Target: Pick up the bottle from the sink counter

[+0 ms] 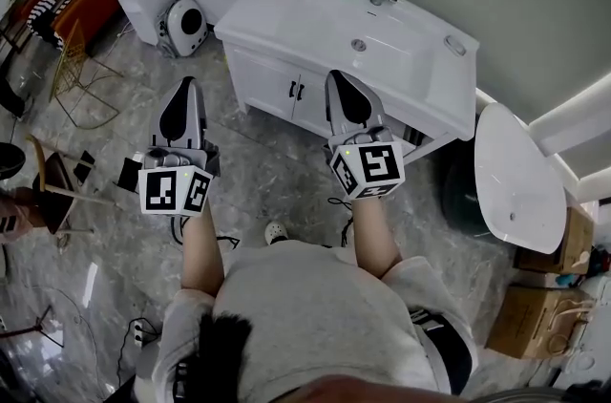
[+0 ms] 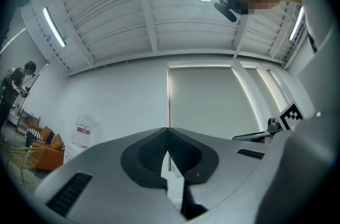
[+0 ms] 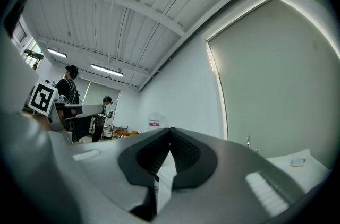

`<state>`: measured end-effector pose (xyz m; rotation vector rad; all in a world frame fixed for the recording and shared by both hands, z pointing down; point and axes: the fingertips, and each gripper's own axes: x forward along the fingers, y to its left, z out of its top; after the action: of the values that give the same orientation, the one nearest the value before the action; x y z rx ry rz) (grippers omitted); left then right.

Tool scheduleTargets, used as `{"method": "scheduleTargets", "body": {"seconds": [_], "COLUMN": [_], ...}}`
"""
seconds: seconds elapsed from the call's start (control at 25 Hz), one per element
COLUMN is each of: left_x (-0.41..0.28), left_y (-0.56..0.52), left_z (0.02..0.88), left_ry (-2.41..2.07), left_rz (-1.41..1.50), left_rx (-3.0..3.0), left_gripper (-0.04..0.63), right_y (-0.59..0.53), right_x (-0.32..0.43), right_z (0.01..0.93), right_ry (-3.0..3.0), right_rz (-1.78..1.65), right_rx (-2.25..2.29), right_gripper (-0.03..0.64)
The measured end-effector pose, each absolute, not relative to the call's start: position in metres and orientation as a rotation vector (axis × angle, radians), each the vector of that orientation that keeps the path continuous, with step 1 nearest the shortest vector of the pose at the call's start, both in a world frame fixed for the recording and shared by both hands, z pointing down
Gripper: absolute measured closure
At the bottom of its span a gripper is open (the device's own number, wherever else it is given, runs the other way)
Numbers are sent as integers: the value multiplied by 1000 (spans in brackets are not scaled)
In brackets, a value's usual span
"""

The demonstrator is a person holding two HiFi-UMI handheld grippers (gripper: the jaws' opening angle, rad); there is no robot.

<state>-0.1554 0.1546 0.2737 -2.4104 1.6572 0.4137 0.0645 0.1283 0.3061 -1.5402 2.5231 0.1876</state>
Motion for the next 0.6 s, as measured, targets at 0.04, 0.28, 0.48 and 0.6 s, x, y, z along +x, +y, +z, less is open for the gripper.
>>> {"method": "scheduleTargets", "body": {"seconds": [0.04,0.28,0.48,0.6], "left_x": [-160,-177,-183,-186], "left_y": [149,118,97,83], "left_z": [275,286,296,300], "left_ry": [1656,1666,1674,1683], "left_rz": [420,443,477,463], "left_rx": [-2415,-2442,-2476,-2467], "left_gripper": [588,588,588,588], "right_y": [124,99,78,61], "right_x": [61,49,46,42], "right_z": [307,320,325,325], "right_ry": [2522,2528,2535,2538], "right_rz": [185,166,156,167], "right_rx": [-1545,-1582,-1604,-1598], "right_gripper": [606,606,606,606]}}
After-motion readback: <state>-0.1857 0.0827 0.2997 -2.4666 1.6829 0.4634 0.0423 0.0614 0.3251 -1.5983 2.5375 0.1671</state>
